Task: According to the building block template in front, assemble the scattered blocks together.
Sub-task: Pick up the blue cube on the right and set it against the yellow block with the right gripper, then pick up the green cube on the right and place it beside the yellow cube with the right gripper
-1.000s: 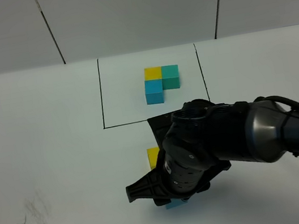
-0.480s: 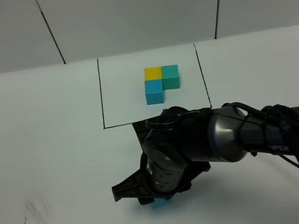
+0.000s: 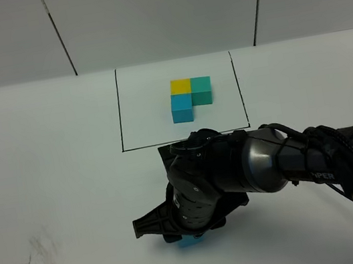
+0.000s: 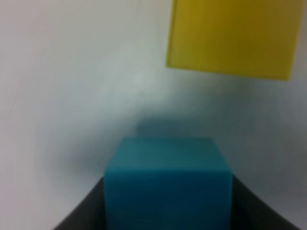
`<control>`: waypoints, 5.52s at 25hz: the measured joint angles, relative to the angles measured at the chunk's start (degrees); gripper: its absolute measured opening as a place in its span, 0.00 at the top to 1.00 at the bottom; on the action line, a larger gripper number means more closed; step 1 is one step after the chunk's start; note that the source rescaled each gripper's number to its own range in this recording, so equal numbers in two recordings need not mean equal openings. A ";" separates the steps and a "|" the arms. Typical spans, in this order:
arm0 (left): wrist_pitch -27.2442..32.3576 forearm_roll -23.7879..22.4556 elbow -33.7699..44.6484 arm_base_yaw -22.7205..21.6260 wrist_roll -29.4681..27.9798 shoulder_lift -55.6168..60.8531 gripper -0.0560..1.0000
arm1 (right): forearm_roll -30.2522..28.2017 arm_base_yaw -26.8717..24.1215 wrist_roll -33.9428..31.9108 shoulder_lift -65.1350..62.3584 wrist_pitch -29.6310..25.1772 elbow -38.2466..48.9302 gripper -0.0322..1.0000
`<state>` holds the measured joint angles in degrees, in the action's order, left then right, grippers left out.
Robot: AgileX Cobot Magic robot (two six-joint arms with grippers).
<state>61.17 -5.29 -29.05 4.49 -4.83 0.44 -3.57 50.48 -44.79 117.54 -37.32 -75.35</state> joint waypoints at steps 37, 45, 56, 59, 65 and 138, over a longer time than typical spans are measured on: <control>0.00 0.00 0.07 0.00 0.05 0.00 0.45 | -10.78 0.00 -11.59 3.34 -1.06 -3.45 0.95; 0.00 0.00 0.07 0.00 0.05 0.00 0.45 | -10.85 0.00 -11.84 4.59 -1.67 -4.14 0.95; 0.00 0.00 0.07 0.00 0.05 0.00 0.45 | -14.05 0.02 -16.35 6.01 -5.54 -6.87 0.95; 0.00 0.00 0.07 0.00 0.05 0.00 0.45 | -15.15 0.02 -17.56 6.01 -6.44 -6.93 0.95; 0.00 0.00 0.07 0.00 0.05 0.00 0.45 | -14.03 -0.44 -16.23 6.01 -6.59 -6.95 0.95; 0.00 0.00 0.11 0.00 0.00 0.00 0.46 | -13.34 -45.71 53.17 -43.78 -32.01 -10.84 0.20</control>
<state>61.17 -5.29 -28.94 4.49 -4.84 0.44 -16.90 4.77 8.38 73.76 -69.33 -86.19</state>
